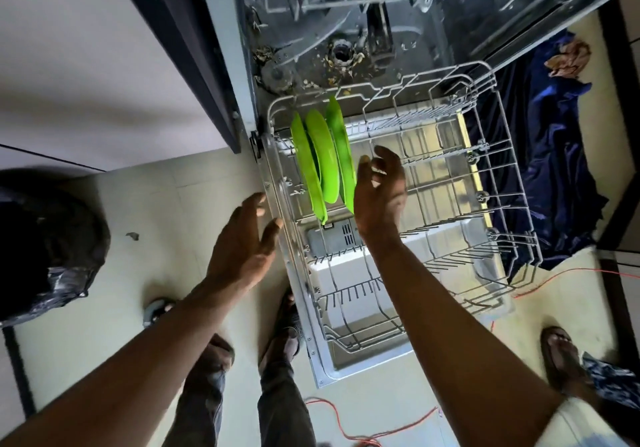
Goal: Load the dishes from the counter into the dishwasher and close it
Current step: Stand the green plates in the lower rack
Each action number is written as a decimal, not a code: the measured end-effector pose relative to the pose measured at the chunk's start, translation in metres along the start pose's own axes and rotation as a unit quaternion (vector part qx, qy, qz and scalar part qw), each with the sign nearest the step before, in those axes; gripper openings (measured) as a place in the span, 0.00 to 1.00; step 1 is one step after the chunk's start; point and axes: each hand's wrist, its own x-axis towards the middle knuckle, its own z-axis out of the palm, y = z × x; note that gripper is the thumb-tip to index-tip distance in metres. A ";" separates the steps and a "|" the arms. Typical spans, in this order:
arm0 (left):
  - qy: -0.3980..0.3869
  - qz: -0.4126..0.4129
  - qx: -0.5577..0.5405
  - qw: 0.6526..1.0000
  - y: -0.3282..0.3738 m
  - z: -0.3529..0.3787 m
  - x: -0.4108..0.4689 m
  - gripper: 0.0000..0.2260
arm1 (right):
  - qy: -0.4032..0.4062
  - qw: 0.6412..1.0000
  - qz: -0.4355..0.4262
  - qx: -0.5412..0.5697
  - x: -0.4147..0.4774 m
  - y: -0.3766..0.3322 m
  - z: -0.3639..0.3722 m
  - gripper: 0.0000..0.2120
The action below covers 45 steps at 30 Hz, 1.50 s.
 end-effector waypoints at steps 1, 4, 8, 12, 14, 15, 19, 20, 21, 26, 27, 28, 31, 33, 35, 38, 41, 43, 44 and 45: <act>0.028 0.026 0.004 0.999 0.004 -0.018 -0.004 0.25 | 0.021 1.000 -0.018 0.010 -0.011 -0.010 -0.009 0.15; 0.104 0.104 0.018 0.989 0.022 -0.086 -0.024 0.22 | 0.039 0.995 -0.088 0.024 -0.047 -0.058 -0.037 0.12; 0.193 0.166 0.012 0.967 0.052 -0.183 -0.067 0.22 | -0.015 0.977 -0.209 0.048 -0.095 -0.148 -0.067 0.09; 0.268 0.191 0.051 0.943 0.070 -0.286 -0.117 0.21 | -0.097 0.947 -0.289 0.101 -0.138 -0.252 -0.072 0.08; 0.317 0.194 0.071 0.926 0.070 -0.338 -0.144 0.20 | -0.127 0.932 -0.318 0.121 -0.160 -0.306 -0.067 0.09; 0.338 0.192 0.079 0.918 0.068 -0.363 -0.157 0.20 | -0.143 0.926 -0.326 0.127 -0.170 -0.333 -0.063 0.09; 0.427 0.131 0.107 0.888 0.034 -0.457 -0.216 0.21 | -0.213 0.891 -0.377 0.134 -0.219 -0.425 -0.038 0.10; 0.448 0.113 0.108 0.880 0.022 -0.480 -0.231 0.21 | -0.235 0.881 -0.391 0.128 -0.233 -0.446 -0.029 0.10; 0.465 0.097 0.110 0.873 0.008 -0.500 -0.244 0.22 | -0.257 0.870 -0.403 0.118 -0.245 -0.463 -0.020 0.10; 0.496 -0.034 0.156 0.854 -0.077 -0.592 -0.314 0.31 | -0.398 0.813 -0.422 0.053 -0.319 -0.550 0.043 0.08; 0.479 -0.064 0.166 0.859 -0.094 -0.604 -0.323 0.34 | -0.415 0.804 -0.425 0.035 -0.332 -0.568 0.057 0.07; 0.449 -0.095 0.185 0.869 -0.109 -0.614 -0.330 0.38 | -0.425 0.798 -0.426 0.016 -0.343 -0.585 0.072 0.07; 0.349 -0.154 0.256 0.888 -0.143 -0.622 -0.330 0.46 | -0.412 0.789 -0.453 -0.053 -0.363 -0.637 0.119 0.13; 0.356 -0.158 0.256 0.885 -0.155 -0.623 -0.324 0.47 | -0.395 0.772 -0.479 -0.136 -0.371 -0.674 0.154 0.23; 0.364 -0.157 0.253 0.883 -0.157 -0.626 -0.318 0.46 | -0.386 0.760 -0.471 -0.228 -0.376 -0.703 0.184 0.36; 0.371 -0.164 0.240 0.882 -0.156 -0.627 -0.316 0.43 | -0.375 0.743 -0.447 -0.328 -0.385 -0.732 0.221 0.52; 0.371 -0.167 0.232 0.883 -0.154 -0.628 -0.316 0.41 | -0.364 0.708 -0.449 -0.405 -0.389 -0.743 0.247 0.65; 0.370 -0.168 0.231 0.884 -0.154 -0.629 -0.316 0.41 | -0.341 0.682 -0.466 -0.449 -0.389 -0.746 0.259 0.68; 0.368 -0.170 0.231 0.884 -0.154 -0.629 -0.316 0.41 | -0.328 0.677 -0.467 -0.465 -0.387 -0.749 0.263 0.68; 0.367 -0.172 0.231 0.884 -0.155 -0.629 -0.316 0.41 | -0.321 0.674 -0.463 -0.478 -0.385 -0.752 0.266 0.69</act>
